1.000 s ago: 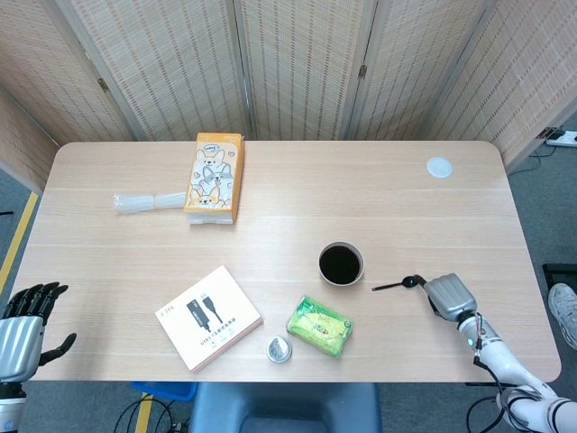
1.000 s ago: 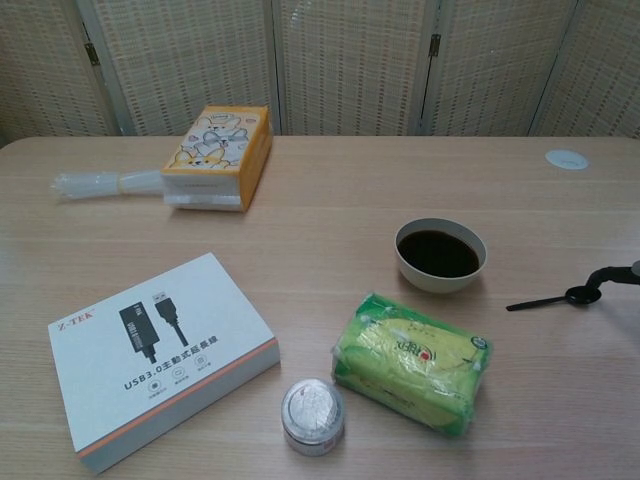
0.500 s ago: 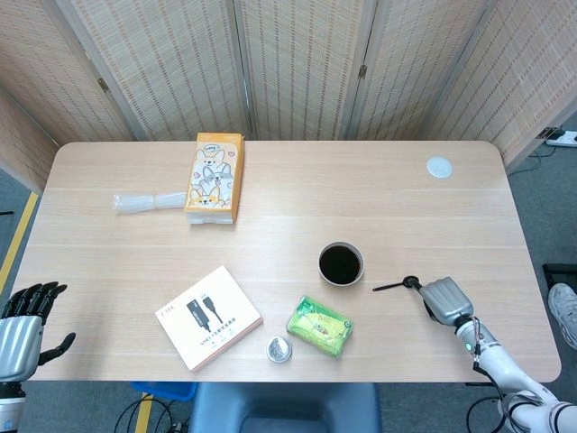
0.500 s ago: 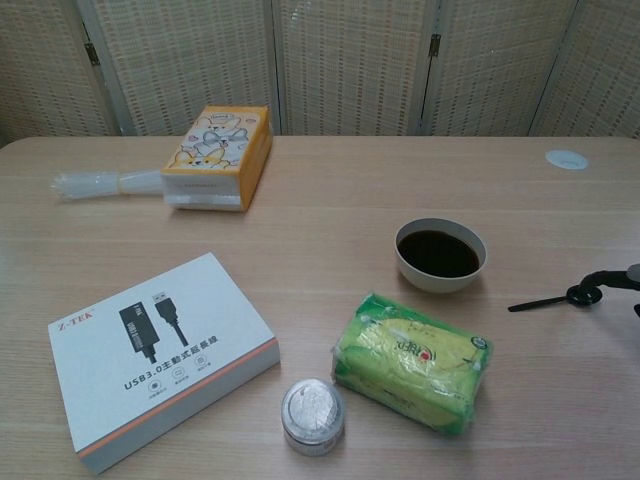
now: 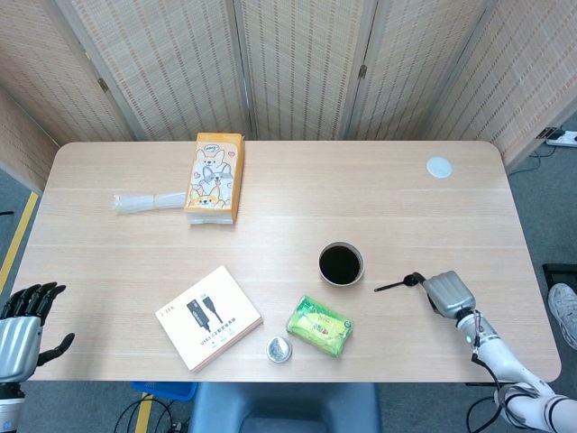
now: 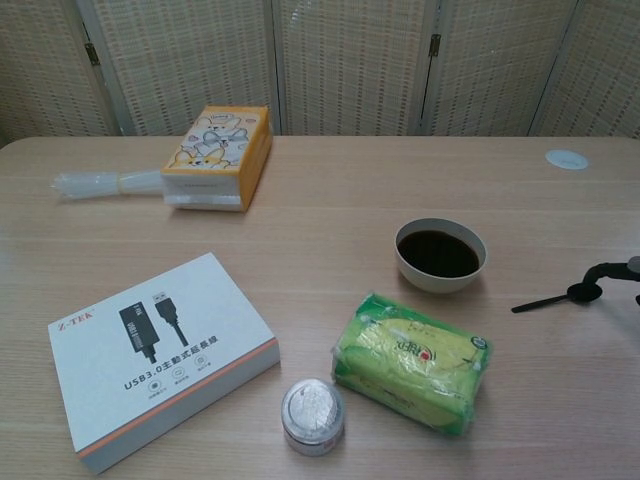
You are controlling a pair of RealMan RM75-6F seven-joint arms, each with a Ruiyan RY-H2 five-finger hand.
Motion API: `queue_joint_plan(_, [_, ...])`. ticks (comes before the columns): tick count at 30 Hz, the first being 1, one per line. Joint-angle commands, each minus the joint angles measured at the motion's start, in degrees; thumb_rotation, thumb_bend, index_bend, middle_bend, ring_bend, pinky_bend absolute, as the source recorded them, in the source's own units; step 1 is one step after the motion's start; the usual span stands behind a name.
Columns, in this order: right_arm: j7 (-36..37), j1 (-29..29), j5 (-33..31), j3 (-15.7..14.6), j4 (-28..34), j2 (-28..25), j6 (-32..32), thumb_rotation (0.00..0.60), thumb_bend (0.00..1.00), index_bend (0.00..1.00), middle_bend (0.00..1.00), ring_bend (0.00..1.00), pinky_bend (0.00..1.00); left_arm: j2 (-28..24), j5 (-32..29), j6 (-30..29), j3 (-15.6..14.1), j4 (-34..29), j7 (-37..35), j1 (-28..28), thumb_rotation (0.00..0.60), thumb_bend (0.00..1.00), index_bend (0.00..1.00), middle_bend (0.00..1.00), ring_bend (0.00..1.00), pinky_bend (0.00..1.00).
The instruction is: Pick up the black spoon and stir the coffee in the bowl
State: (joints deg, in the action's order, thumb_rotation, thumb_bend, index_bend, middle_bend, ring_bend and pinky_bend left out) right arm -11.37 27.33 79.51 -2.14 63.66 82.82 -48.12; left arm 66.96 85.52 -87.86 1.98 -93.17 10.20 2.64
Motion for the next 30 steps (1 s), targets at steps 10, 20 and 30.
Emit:
queue_joint_plan(10, [6.8, -1.7, 5.8, 2.9, 7.9, -3.2, -13.9, 0.6, 0.15, 0.2, 0.75, 0.81, 0.93, -0.1, 0.3, 0.0, 0.3, 0.1, -0.6, 0.2, 0.6, 0.26, 0.21, 0.19, 0.15, 0.17])
queue_joint_plan(20, [5.1, -3.7, 6.8, 2.8, 12.2, -3.2, -18.4, 0.6, 0.0, 0.2, 0.68, 0.72, 0.82, 0.0, 0.6, -0.4, 0.1, 0.7, -1.7, 0.0, 0.6, 0.26, 0.21, 0.19, 0.15, 0.17])
queue_joint_plan(30, [0.1, -3.2, 3.5, 3.0, 9.7, -0.3, -14.4, 0.6, 0.09, 0.28, 0.9, 1.0, 1.0, 0.3, 1.0, -0.7, 0.0, 1.5, -3.0, -0.2, 0.6, 0.26, 0.21, 0.19, 0.15, 0.17])
